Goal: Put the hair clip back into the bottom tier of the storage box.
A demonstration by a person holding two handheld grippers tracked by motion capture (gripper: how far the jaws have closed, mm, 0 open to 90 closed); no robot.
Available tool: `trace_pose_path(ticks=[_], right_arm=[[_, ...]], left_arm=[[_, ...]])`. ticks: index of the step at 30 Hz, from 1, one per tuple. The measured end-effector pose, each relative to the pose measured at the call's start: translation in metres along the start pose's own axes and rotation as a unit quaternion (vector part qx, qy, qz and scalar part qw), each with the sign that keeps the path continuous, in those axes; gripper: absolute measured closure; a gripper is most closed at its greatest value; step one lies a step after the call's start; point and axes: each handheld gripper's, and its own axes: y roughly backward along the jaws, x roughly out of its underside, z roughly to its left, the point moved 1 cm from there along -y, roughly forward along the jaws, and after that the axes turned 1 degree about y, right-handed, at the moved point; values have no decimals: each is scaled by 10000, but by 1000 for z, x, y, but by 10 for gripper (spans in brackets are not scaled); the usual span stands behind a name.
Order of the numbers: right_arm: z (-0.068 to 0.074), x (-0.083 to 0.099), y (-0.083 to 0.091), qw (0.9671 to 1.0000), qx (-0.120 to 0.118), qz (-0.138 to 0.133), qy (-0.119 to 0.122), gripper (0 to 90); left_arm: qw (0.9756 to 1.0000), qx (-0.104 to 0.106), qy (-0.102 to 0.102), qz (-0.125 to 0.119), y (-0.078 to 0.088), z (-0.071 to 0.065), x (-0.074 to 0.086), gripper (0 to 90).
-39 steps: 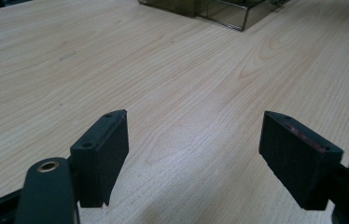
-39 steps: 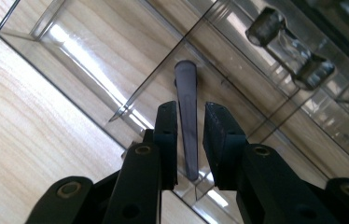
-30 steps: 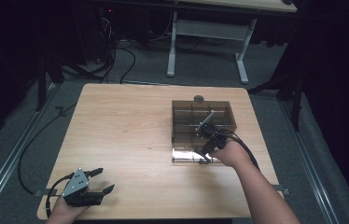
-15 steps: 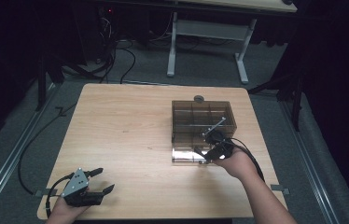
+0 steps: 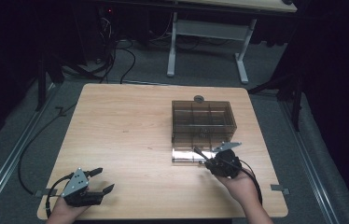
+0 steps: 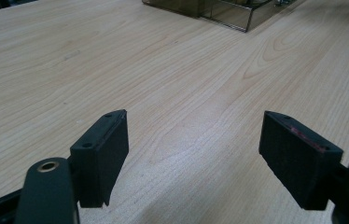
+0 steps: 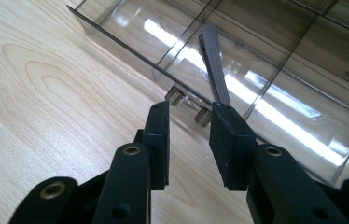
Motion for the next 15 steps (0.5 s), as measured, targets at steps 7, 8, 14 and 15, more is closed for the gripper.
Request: trace_pose_path(ticks=[7, 8, 14, 15], right_arm=[[8, 39, -4, 9966, 135, -799, -179, 647], [9, 42, -5, 9955, 127, -914, -195, 641], [13, 65, -12, 9843, 147, -1680, -530, 620], [13, 66, -11, 9837, 151, -1697, -568, 614]], left_arm=[[10000, -21, 2, -17, 0, 0, 0, 245], [10000, -27, 8, -25, 0, 0, 0, 244], [10000, -49, 17, -44, 0, 0, 0, 244], [10000, -46, 19, -41, 0, 0, 0, 244]])
